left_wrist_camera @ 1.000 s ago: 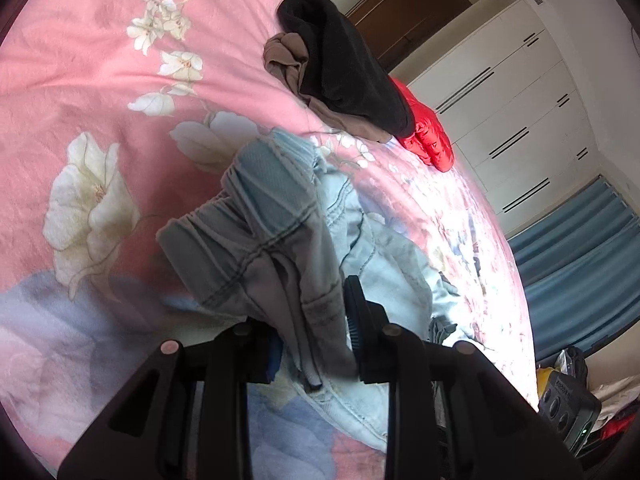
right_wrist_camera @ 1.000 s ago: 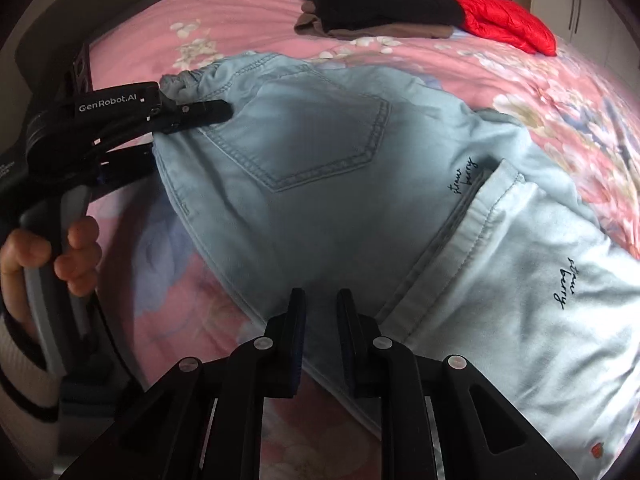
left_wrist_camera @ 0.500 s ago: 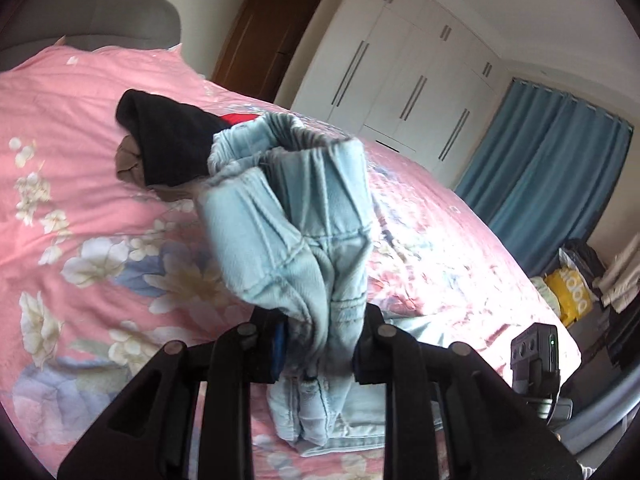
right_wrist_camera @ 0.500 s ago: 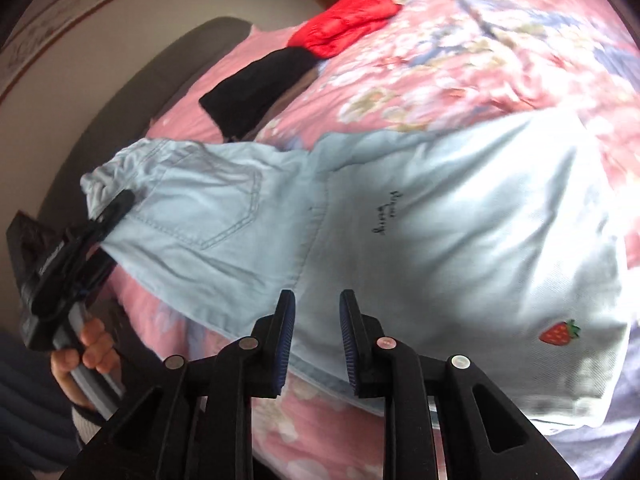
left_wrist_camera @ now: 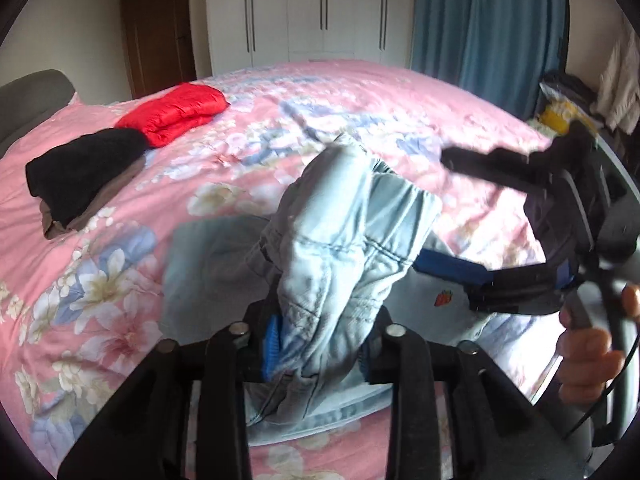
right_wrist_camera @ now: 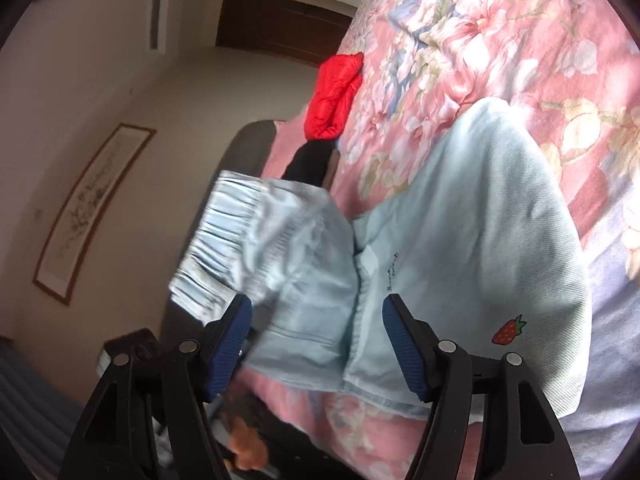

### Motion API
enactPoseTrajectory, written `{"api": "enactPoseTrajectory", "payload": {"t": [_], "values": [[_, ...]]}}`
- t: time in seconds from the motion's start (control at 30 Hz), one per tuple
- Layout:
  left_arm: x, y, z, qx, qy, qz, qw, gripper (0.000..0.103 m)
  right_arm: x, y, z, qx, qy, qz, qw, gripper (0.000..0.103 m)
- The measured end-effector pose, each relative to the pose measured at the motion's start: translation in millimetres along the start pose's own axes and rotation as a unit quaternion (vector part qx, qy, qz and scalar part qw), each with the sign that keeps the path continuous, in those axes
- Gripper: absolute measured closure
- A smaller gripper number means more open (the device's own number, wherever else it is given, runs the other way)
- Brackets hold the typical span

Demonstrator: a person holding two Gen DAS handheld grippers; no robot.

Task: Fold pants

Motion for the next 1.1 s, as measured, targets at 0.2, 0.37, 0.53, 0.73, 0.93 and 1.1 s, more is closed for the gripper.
{"api": "enactPoseTrajectory", "payload": {"t": [0.2, 0.37, 0.53, 0.73, 0.93, 1.1], "values": [[18, -13, -31, 0.034, 0.038, 0.009, 0.9987, 0.009, -4, -13, -6, 0.038, 0.004, -0.029, 0.999, 0.028], [-14, -1, -37, 0.014, 0.014, -0.001, 0.9998, 0.009, 6, 5, -11, -0.038, 0.025, -0.101, 0.994, 0.028], [-40, 34, -48, -0.055, 0.008, 0.028, 0.9981, 0.009, 20, 14, -21, -0.171, 0.039, -0.205, 0.963, 0.058], [-57, 66, -58, -0.13, 0.005, 0.058, 0.9898, 0.009, 4, 27, -8, -0.212, 0.008, -0.196, 0.957, 0.071], [-53, 69, -64, -0.165, 0.017, 0.054, 0.9847, 0.009, -9, 9, 16, -0.205, -0.007, -0.25, 0.946, 0.071], [-49, 78, -67, -0.197, 0.027, 0.037, 0.9794, 0.009, -15, -26, 17, -0.159, 0.02, -0.258, 0.953, 0.067]]}}
Point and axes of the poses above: each gripper's, at about its wrist camera, not at the fingertips, and x roughly the way its jaws point, y to its left, z to its top, the point moved 1 cm from there along x, roughly the way its jaws point, and after that the axes turned 11 degrees about -y, right-handed, at the moved point
